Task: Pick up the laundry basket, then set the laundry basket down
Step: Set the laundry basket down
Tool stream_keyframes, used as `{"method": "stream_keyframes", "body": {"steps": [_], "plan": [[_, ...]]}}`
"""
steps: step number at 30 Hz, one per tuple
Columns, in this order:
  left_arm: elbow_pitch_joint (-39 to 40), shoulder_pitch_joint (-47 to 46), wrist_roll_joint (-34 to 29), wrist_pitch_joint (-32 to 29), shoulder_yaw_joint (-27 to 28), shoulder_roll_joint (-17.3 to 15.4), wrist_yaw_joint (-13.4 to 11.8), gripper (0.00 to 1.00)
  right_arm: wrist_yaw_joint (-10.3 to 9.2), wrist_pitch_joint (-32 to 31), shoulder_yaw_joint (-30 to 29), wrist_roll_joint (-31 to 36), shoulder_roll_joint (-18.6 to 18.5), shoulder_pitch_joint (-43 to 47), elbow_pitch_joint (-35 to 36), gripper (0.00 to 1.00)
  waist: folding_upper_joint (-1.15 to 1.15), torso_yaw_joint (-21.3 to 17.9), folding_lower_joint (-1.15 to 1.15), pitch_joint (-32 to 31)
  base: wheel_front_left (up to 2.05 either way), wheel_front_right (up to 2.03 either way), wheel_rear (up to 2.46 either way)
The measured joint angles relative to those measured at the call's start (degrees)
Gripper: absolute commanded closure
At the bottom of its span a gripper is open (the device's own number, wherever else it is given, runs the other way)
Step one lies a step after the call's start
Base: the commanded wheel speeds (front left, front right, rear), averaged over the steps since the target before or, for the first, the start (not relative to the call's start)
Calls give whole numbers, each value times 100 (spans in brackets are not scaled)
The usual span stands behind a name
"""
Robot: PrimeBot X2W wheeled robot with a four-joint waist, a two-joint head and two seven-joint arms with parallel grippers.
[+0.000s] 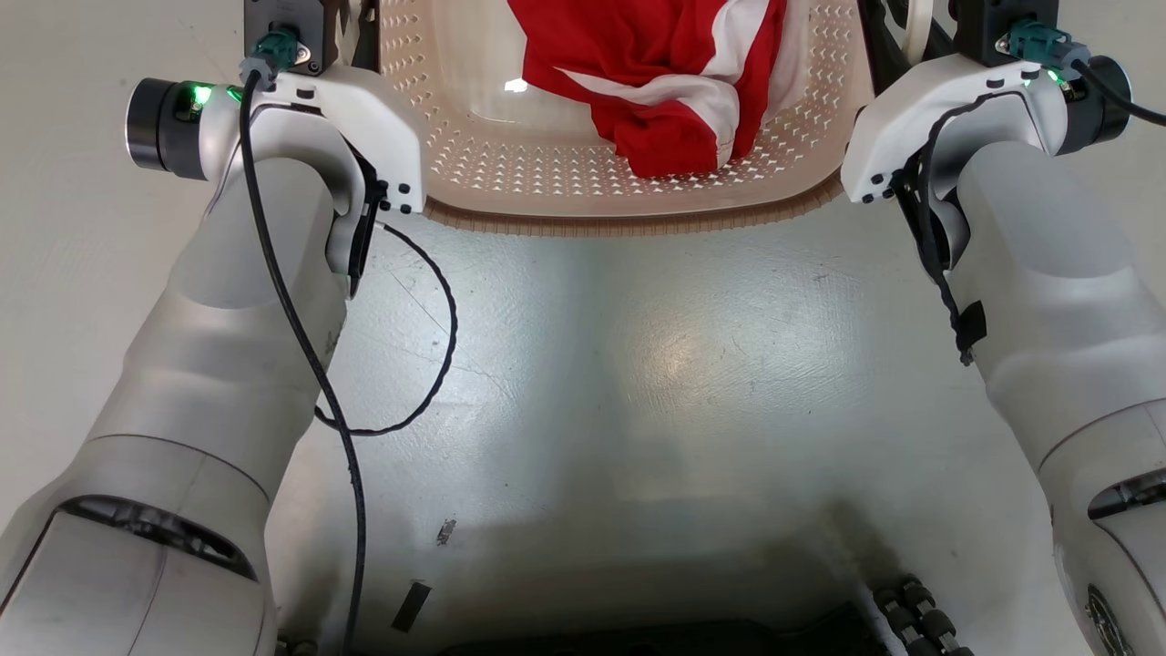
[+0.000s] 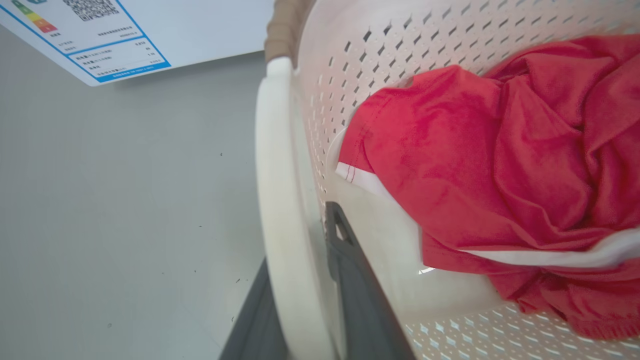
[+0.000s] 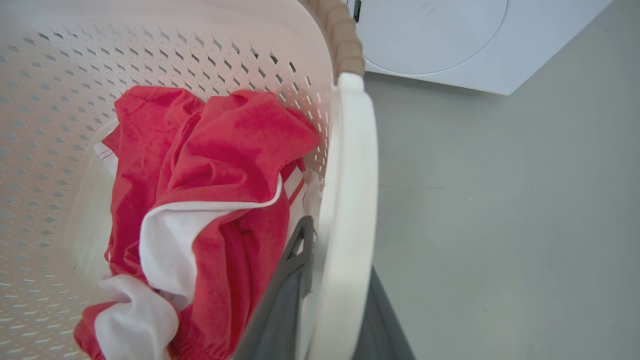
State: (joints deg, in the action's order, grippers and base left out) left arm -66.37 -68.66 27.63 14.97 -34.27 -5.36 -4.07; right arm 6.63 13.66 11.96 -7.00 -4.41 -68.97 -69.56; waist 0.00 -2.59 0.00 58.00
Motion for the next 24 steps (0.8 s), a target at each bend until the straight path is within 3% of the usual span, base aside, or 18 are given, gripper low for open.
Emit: {"method": "stream_keyframes", "body": {"steps": [7,8,9,10,11,15,24], "plan": [[-69,-1,-54,11,85,46,12,100,0,0,-74,54,9,-1,-19,100,0,16,0,-16,0,0,0],[-79,-1,-54,16,105,59,12,98,0,1,-87,54,9,-1,-27,85,0,18,0,-15,0,0,0],[-84,-2,-54,16,133,70,12,72,1,1,-126,64,12,-2,-31,57,0,17,0,-13,0,0,0],[-77,-2,-56,16,159,76,12,26,9,2,-171,110,13,-4,-29,0,0,15,0,-5,0,0,0],[-75,-3,-70,15,174,81,12,0,37,15,-242,163,10,-14,-43,0,0,15,0,2,0,0,0],[-236,9,-88,8,202,248,14,0,51,71,-477,436,31,-14,31,0,0,17,0,-2,0,0,0],[-330,33,-97,8,280,266,4,0,51,73,-886,712,31,222,465,0,0,24,0,-191,0,0,0]]}}
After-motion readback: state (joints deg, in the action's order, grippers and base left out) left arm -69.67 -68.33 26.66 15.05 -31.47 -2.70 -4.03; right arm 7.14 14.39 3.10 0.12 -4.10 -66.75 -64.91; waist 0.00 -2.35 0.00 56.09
